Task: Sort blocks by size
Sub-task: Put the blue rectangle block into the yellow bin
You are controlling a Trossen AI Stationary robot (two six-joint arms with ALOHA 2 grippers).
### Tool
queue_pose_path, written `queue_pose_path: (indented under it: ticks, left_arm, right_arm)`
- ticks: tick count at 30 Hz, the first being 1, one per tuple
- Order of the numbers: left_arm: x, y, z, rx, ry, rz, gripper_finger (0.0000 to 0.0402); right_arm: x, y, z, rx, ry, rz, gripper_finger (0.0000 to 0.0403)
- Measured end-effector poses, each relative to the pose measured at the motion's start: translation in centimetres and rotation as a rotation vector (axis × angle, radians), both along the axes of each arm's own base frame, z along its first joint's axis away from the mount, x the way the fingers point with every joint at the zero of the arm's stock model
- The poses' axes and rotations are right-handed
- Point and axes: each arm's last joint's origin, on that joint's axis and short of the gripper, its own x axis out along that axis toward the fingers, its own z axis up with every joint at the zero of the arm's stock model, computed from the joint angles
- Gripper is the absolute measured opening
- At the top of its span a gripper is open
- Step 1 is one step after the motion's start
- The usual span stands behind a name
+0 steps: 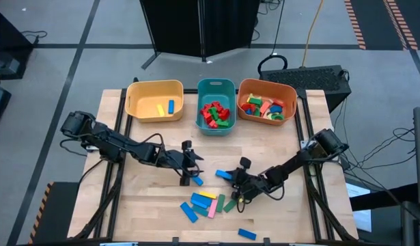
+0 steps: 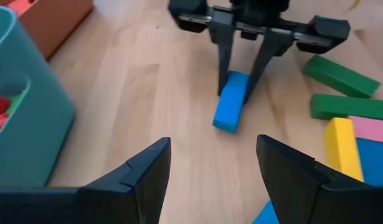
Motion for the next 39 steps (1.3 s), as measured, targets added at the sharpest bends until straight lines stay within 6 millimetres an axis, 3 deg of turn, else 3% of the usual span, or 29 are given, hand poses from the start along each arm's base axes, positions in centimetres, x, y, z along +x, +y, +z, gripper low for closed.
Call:
queue_pose_path:
  ticks: [16,29,33,39]
  left_arm:
    - [0.3,-0.4,0.2,-0.023,-0.034,-0.117,0.0228]
    - [0.2,-0.4,0.0,-0.021,-0.021,-0.104,0.0226]
    - [0.2,-0.3,0.0,-0.011,-0.022,-0.1,0.0206]
    - [0.2,-0.3,0.0,-0.003,-0.018,-0.102,0.0145]
  right_arm:
    - [5.0,0.5,4.7,-0.201,-0.078,0.083,0.0093]
    - [6.0,0.7,6.0,-0.232,-0.102,0.097,0.0094]
    - [6.0,0.7,6.0,-0.232,-0.102,0.096,0.0094]
    - [6.0,0.7,6.0,-0.23,-0.105,0.093,0.0094]
